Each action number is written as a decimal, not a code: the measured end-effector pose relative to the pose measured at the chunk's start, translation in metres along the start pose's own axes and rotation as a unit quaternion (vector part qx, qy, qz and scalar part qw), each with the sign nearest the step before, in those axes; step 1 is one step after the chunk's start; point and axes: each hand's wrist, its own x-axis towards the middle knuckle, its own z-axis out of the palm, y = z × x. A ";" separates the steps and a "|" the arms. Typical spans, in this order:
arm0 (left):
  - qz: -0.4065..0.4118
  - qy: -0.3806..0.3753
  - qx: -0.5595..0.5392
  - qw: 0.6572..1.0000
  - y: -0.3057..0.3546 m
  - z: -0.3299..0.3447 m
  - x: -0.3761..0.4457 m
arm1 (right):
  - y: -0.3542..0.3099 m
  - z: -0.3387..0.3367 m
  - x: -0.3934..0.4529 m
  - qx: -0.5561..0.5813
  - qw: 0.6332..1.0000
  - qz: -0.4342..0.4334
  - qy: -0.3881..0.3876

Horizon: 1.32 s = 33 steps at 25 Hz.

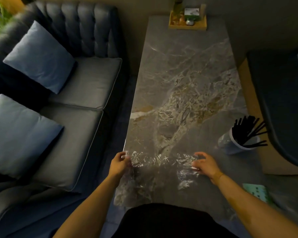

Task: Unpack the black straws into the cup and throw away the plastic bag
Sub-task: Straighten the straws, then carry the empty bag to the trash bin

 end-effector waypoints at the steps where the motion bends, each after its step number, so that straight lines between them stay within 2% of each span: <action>1: -0.013 -0.019 0.012 1.000 -0.003 -0.001 0.000 | 0.007 0.004 0.002 0.010 1.000 0.001 0.014; 5: -0.015 -0.044 0.112 0.993 -0.017 -0.006 0.003 | 0.027 0.016 0.009 0.048 0.997 0.024 0.053; 8: 0.003 -0.032 0.127 0.991 -0.018 -0.007 0.005 | 0.035 0.019 0.016 0.038 0.996 0.024 0.071; 11: 0.017 -0.052 0.127 0.990 -0.014 -0.006 0.001 | 0.038 0.014 0.014 0.008 0.995 0.009 0.100; 13: 0.046 -0.047 0.156 0.986 -0.012 -0.007 -0.003 | 0.036 0.009 0.007 -0.022 0.995 -0.005 0.096; 15: 0.109 -0.025 0.200 0.973 -0.007 -0.009 -0.007 | 0.033 0.000 -0.003 -0.058 0.993 -0.018 0.103; 18: 0.229 -0.023 0.280 0.932 0.005 -0.004 -0.014 | 0.036 -0.023 -0.021 -0.143 0.980 -0.061 0.122; 21: 0.306 -0.072 0.345 0.884 0.026 0.018 -0.020 | 0.042 -0.055 -0.040 -0.262 0.954 -0.092 0.111; 25: 0.316 -0.196 0.422 0.827 0.063 0.073 -0.028 | 0.047 -0.107 -0.053 -0.387 0.908 -0.123 0.102; 28: 0.339 -0.237 0.490 0.767 0.086 0.117 -0.034 | 0.051 -0.146 -0.056 -0.451 0.868 -0.159 0.131; 33: 0.344 -0.267 0.576 0.692 0.130 0.185 -0.044 | 0.054 -0.213 -0.040 -0.449 0.868 -0.166 0.135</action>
